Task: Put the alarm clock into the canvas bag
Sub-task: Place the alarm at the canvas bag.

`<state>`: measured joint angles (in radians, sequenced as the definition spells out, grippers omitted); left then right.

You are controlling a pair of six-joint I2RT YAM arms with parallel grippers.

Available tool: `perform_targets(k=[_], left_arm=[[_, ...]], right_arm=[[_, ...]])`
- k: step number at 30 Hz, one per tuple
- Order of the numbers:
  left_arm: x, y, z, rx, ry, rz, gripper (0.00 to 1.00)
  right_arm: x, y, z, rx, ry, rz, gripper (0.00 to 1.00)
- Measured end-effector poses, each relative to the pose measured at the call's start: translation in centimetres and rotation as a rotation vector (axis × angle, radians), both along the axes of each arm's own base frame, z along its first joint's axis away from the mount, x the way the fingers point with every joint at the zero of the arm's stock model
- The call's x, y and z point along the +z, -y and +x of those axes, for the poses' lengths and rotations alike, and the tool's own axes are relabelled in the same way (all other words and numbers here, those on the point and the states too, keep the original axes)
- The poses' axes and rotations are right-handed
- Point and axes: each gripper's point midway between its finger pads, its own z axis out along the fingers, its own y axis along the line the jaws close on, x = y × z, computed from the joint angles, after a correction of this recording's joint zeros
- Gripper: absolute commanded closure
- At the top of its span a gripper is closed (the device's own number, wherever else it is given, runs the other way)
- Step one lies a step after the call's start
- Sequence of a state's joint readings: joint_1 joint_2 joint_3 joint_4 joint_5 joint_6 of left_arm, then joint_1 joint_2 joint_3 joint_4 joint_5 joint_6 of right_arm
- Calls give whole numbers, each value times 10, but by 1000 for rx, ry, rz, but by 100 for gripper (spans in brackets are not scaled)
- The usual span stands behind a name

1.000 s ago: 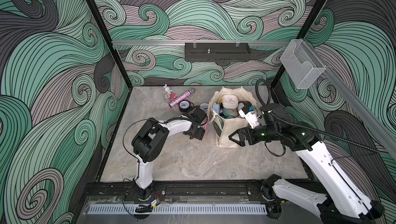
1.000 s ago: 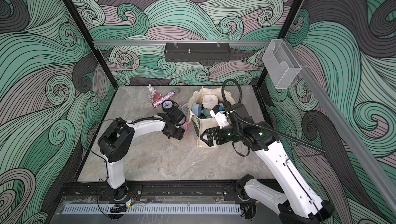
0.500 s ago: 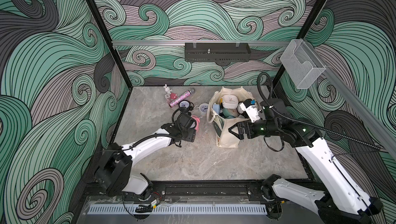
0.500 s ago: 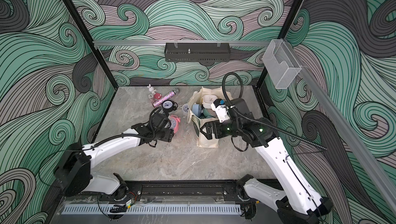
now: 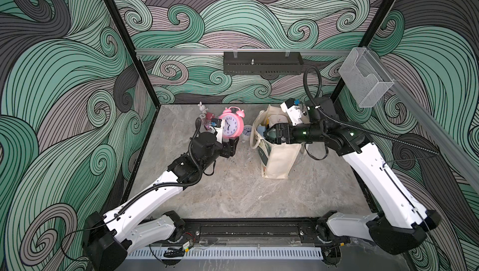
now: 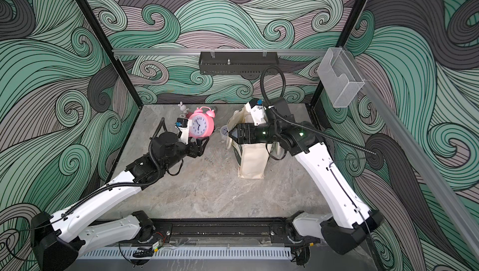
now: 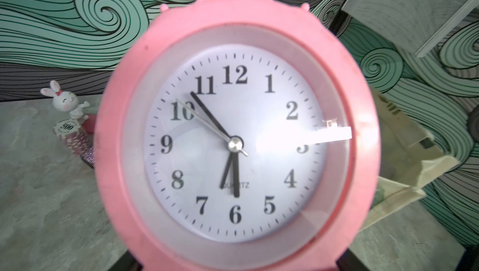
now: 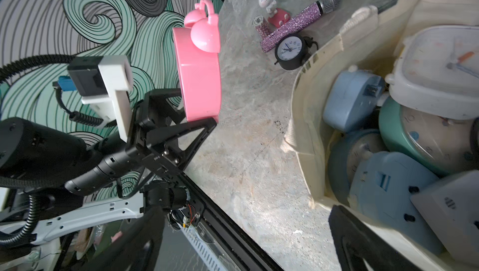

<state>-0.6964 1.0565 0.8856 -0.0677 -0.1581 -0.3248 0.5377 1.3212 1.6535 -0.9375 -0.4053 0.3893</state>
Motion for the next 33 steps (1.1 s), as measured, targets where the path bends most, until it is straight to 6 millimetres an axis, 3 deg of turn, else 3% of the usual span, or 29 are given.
perform_targets(k=[5,11,17,33], left_arm=[[16,14,0,-54,39,-79,31],[15,25,-1,-94,29,-103,31],[18,29,-3,-111,29,-120,31],[14,35,0,-120,8,-123,29]], right_arm=[[8,-27,14,43,-17,58,0],[7,-58,30,88,-41,92,4],[7,-79,45,106,-52,105,23],[2,-84,53,91,-56,88,58]])
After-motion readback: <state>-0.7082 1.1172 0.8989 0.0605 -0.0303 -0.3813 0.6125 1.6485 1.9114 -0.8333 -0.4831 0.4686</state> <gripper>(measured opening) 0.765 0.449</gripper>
